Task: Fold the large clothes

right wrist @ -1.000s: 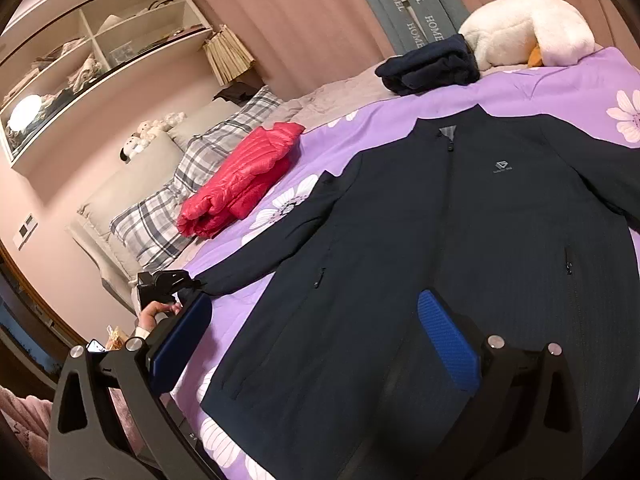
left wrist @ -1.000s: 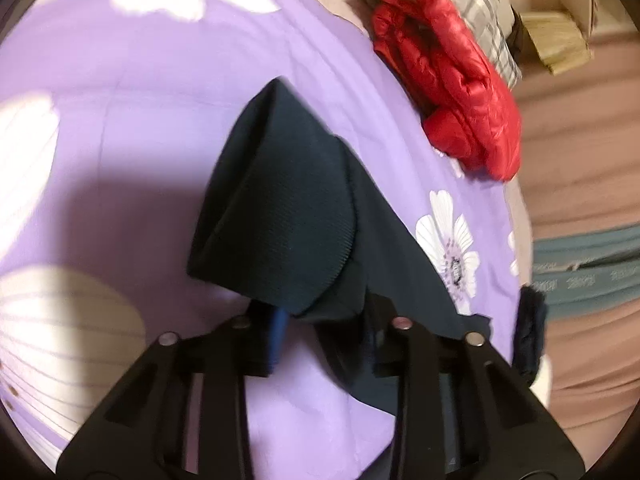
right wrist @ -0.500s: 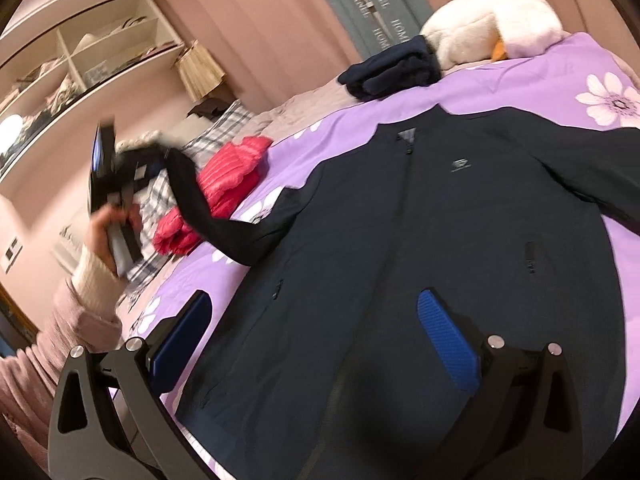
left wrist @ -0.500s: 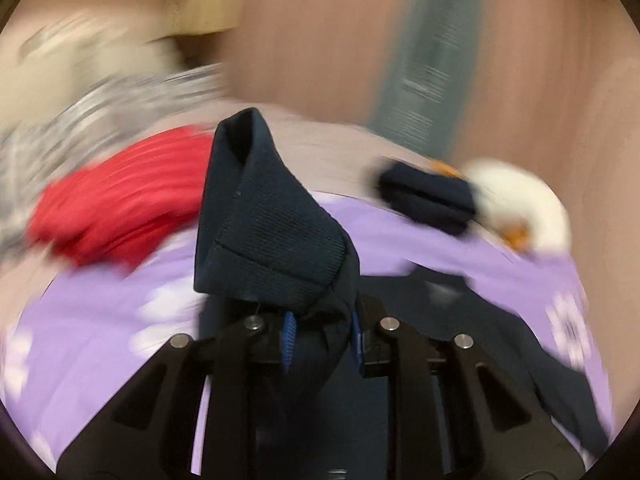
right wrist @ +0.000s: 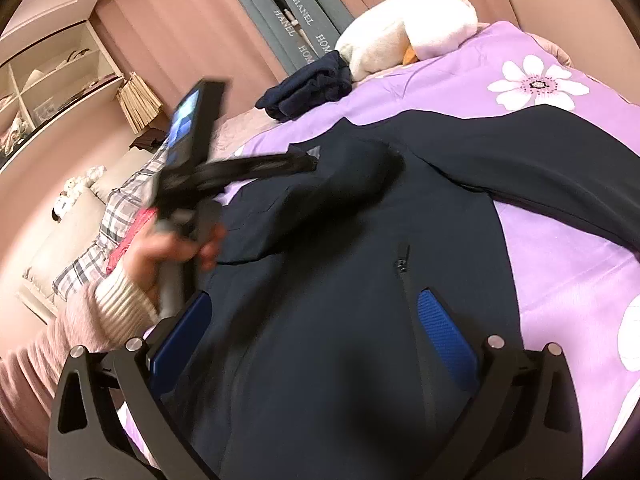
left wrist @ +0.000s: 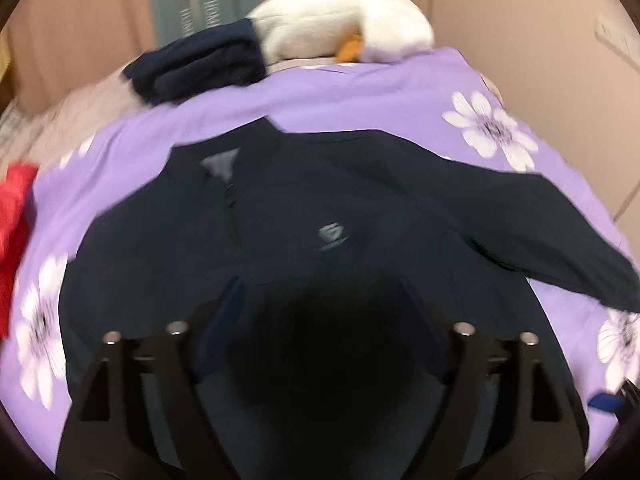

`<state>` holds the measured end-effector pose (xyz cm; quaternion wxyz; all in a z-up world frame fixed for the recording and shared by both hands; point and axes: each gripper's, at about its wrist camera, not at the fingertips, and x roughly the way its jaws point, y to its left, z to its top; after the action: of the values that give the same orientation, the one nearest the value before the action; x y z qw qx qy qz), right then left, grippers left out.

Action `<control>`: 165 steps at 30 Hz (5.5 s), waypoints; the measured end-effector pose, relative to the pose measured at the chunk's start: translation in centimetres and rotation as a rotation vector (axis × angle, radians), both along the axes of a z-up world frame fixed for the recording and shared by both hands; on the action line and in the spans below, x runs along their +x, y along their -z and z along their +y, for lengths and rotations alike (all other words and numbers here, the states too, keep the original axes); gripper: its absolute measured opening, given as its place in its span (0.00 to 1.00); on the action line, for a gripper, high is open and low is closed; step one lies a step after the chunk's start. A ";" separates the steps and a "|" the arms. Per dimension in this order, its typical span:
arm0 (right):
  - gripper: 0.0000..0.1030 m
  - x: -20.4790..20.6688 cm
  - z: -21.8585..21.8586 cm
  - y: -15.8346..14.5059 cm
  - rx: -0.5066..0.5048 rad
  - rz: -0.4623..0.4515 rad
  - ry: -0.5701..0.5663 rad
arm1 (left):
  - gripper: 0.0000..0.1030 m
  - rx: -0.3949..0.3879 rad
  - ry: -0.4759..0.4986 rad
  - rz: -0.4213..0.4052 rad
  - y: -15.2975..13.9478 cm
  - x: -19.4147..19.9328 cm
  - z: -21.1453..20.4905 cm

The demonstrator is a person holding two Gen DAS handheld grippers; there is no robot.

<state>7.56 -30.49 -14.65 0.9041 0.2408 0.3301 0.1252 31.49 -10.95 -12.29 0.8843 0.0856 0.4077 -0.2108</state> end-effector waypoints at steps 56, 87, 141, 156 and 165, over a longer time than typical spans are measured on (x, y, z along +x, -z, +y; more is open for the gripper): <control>0.45 18.6 -0.5 5.7 -0.156 0.243 -0.031 | 0.80 -0.042 -0.382 0.225 8.9 4.8 17.3; 0.69 -11.2 -23.1 7.9 0.328 0.102 0.840 | 0.98 -0.278 -0.377 0.242 1.3 -17.7 17.5; 0.60 11.7 5.9 -1.7 -0.550 0.091 -0.105 | 0.98 -0.639 -0.438 0.267 2.1 -5.7 24.8; 0.60 10.4 -2.6 1.1 -0.394 0.125 0.072 | 0.04 -0.645 -0.535 0.432 7.3 8.2 19.7; 0.60 10.7 -3.3 1.7 -0.388 0.133 0.090 | 0.04 -0.545 -0.377 0.209 4.2 6.0 20.2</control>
<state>18.26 -33.75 -16.38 0.9144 0.0845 0.3959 0.0025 37.52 9.30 -16.48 0.8514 -0.2528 0.4336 -0.1523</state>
